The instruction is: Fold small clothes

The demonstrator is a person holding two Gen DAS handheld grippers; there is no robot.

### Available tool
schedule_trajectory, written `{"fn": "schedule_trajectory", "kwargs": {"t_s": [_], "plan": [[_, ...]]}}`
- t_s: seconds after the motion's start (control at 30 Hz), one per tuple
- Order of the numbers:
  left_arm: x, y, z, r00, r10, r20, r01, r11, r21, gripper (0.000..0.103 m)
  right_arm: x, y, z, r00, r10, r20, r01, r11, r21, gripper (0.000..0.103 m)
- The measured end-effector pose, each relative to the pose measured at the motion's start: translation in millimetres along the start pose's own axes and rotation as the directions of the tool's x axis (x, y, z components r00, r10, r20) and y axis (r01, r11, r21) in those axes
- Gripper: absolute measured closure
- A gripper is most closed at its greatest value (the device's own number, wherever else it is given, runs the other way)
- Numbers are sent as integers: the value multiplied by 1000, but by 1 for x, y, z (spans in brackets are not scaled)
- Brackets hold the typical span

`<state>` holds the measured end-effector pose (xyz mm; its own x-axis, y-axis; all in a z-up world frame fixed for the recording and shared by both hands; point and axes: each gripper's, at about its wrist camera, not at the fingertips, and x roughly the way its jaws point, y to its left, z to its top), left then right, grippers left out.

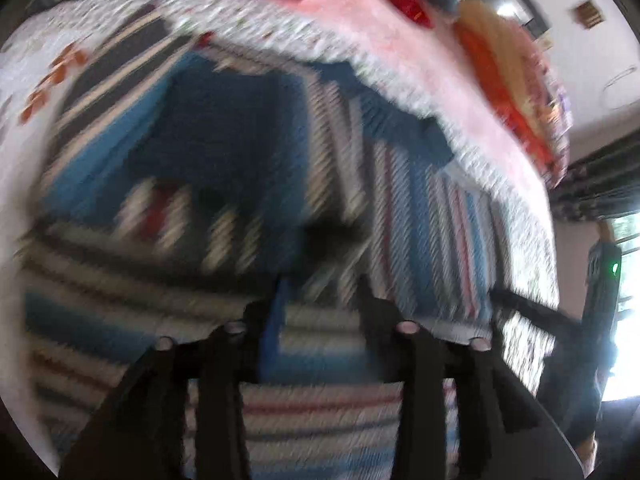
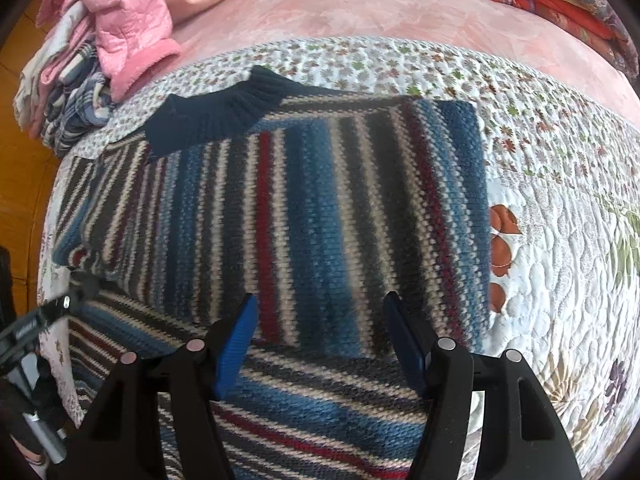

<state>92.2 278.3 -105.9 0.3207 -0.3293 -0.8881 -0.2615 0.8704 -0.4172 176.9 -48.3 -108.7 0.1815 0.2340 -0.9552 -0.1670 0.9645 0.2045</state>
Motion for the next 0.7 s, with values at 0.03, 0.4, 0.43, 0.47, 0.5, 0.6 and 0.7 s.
{"fn": "schedule_trajectory", "kwargs": {"t_s": [0.03,0.4,0.43,0.47,0.5,0.6,0.7], "plan": [[-13,10,-3,1000,25,8,-25,1000,1,64,-1,4,0,1000,12,0,-12,1000,-3,38],[-46,77,46,933,305,191,-317,948,36,64,-1,57,3,963,266,-33,-264,963,59,37],[-38,78,49,931,321,174,-335,941,52,64,0,61,6,956,293,-29,-290,954,76,36],[-27,80,50,924,355,142,-368,927,77,63,3,67,11,944,330,-21,-327,940,100,36],[-15,82,51,911,396,112,-407,908,101,62,6,73,17,939,343,-17,-339,934,112,35],[-3,88,45,892,429,139,-447,882,147,61,24,94,34,938,345,-27,-338,930,144,33],[-2,81,43,887,438,145,-459,869,186,61,44,117,48,933,355,-62,-342,925,164,33]]}}
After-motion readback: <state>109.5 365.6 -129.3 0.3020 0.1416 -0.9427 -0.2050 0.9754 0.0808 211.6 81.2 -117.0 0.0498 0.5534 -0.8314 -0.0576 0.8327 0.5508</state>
